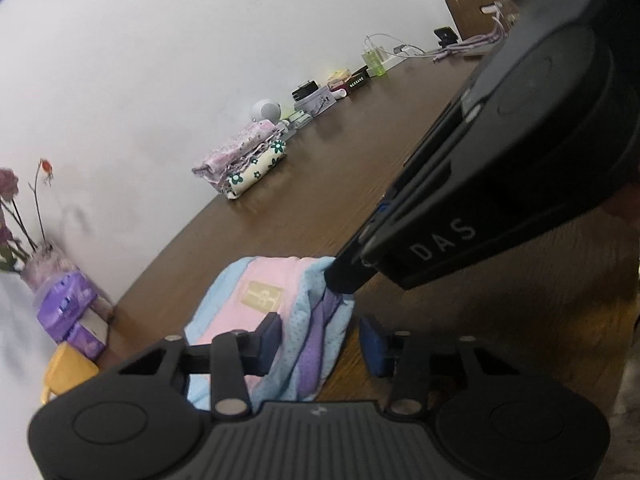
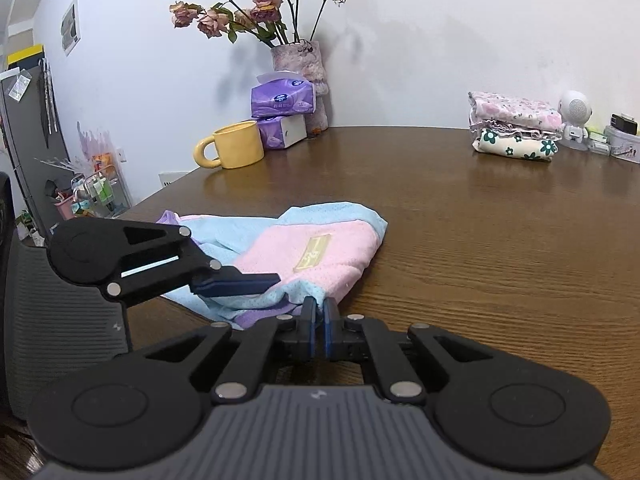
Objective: Fold clothes
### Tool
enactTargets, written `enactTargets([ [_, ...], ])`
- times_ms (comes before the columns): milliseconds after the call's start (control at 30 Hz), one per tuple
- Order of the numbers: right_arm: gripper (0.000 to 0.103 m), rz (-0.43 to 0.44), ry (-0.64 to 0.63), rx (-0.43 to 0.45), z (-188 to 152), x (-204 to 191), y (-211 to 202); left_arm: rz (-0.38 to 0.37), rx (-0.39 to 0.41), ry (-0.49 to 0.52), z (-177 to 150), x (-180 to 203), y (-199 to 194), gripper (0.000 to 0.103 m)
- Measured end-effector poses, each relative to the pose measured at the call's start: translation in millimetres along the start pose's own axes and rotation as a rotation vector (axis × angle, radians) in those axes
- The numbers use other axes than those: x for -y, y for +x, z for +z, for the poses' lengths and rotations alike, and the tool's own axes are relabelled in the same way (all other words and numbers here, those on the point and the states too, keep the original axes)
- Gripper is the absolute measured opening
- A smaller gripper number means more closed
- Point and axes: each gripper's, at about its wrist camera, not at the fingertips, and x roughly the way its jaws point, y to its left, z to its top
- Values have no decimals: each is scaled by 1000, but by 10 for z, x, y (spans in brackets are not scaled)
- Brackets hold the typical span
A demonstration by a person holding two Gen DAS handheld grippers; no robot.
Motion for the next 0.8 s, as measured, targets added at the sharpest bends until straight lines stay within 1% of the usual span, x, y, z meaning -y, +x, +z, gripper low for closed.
enactTargets([
  [67, 4, 0, 6, 0, 3, -3, -7, 13, -4, 27, -1, 27, 16, 24],
  [133, 4, 1, 18, 0, 3, 1, -9, 23, -4, 46, -9, 55, 28, 15],
  [200, 4, 15, 55, 1, -3, 26, -23, 39, 5, 51, -17, 79, 23, 13],
  [233, 7, 28, 85, 3, -7, 51, -38, 44, 9, 49, -18, 83, 19, 13],
  [267, 15, 43, 125, 7, -13, 93, -60, 46, 13, 43, -19, 79, 15, 13],
  [300, 34, 59, 183, 16, -26, 153, -92, 48, 16, 38, -20, 74, 11, 13],
  [333, 44, 71, 238, 28, -45, 206, -123, 50, 19, 35, -20, 70, 7, 13],
  [367, 51, 81, 289, 37, -68, 258, -145, 52, 22, 32, -20, 67, 3, 13],
  [500, 51, 122, 443, 17, -135, 421, -70, 45, 26, 26, -22, 77, -25, 13],
  [667, 49, 184, 586, -6, -150, 516, 134, 37, 26, 8, -33, 64, -23, 13],
  [733, 47, 192, 620, -13, -141, 513, 211, 35, 29, -3, -33, 38, -14, 13],
  [767, 43, 193, 630, -18, -139, 506, 242, 35, 27, -7, -31, 33, -11, 13],
  [800, 41, 191, 640, -20, -142, 500, 267, 37, 24, -9, -32, 32, -6, 13],
])
